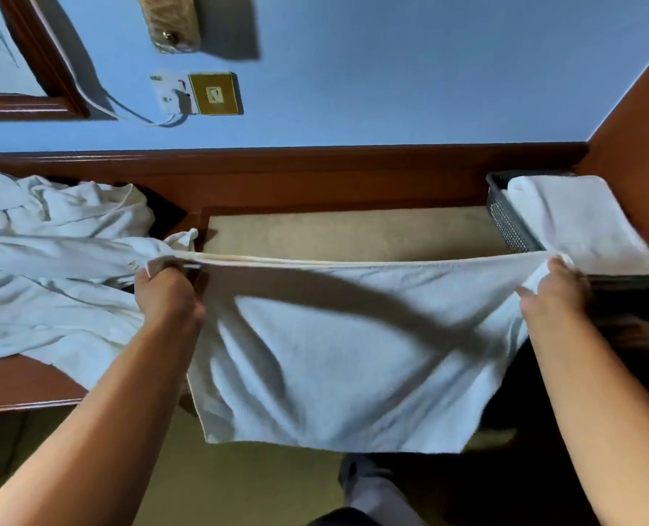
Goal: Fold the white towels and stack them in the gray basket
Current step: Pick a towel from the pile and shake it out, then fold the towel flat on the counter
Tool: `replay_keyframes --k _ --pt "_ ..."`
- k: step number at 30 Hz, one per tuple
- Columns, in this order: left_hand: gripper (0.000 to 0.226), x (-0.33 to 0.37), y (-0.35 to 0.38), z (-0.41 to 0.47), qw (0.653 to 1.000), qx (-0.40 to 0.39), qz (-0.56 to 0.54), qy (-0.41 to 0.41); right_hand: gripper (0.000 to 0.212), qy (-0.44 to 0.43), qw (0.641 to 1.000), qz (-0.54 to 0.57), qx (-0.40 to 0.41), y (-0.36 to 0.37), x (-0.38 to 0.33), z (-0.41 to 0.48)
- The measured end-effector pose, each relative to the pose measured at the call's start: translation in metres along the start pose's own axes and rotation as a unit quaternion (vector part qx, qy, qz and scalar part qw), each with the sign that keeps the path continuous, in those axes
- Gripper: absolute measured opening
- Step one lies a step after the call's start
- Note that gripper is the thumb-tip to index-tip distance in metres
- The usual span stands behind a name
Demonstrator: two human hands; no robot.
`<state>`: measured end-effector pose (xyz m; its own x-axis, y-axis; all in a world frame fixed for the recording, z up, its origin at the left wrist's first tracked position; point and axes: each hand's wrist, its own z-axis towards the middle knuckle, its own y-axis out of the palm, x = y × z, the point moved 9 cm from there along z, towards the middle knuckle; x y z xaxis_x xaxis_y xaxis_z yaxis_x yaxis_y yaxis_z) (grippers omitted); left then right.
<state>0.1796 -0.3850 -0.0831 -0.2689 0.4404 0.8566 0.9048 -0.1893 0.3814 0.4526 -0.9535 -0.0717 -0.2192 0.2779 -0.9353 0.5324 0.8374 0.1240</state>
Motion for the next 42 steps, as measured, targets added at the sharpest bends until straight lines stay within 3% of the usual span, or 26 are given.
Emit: replay_keyframes --k 3,7,11,14,18,22,26,27,30,35,42 --pt "0.028 0.012 0.057 0.037 0.998 0.026 0.026 0.05 0.018 -0.075 0.996 -0.043 0.03 0.045 -0.046 0.039" --pt "0.025 0.025 0.136 0.1 0.99 0.07 0.088 0.08 0.018 -0.114 0.989 -0.087 -0.046 0.147 -0.087 0.1" --pt "0.013 0.003 0.201 0.164 0.97 0.035 0.222 0.09 0.032 -0.153 0.968 -0.184 -0.08 0.235 -0.087 0.162" --pt "0.039 -0.031 0.226 0.158 0.917 -0.015 0.383 0.112 0.051 -0.187 0.89 -0.389 -0.15 0.283 -0.049 0.195" --pt "0.059 -0.126 0.18 0.135 0.883 -0.085 0.458 0.058 0.066 -0.159 0.753 -0.578 -0.271 0.302 0.057 0.2" --pt "0.055 -0.196 0.064 0.094 0.77 -0.076 0.634 -0.001 0.06 -0.143 0.639 -0.637 -0.406 0.284 0.153 0.133" --pt "0.058 -0.207 -0.041 0.055 0.663 -0.034 0.744 -0.08 0.055 -0.172 0.549 -0.641 -0.508 0.264 0.208 0.055" --pt "0.064 -0.204 -0.06 0.05 0.651 -0.01 0.752 -0.108 0.053 -0.185 0.53 -0.637 -0.529 0.262 0.217 0.037" --pt "0.076 -0.193 -0.089 0.042 0.653 0.047 0.743 -0.14 0.05 -0.198 0.486 -0.629 -0.574 0.256 0.237 -0.01" --pt "0.073 -0.186 -0.088 0.051 0.641 0.034 0.755 -0.134 0.046 -0.194 0.431 -0.619 -0.627 0.259 0.263 -0.075" --pt "0.037 -0.183 -0.092 0.079 0.641 -0.072 0.744 -0.173 0.04 -0.198 0.375 -0.631 -0.65 0.294 0.285 -0.166"
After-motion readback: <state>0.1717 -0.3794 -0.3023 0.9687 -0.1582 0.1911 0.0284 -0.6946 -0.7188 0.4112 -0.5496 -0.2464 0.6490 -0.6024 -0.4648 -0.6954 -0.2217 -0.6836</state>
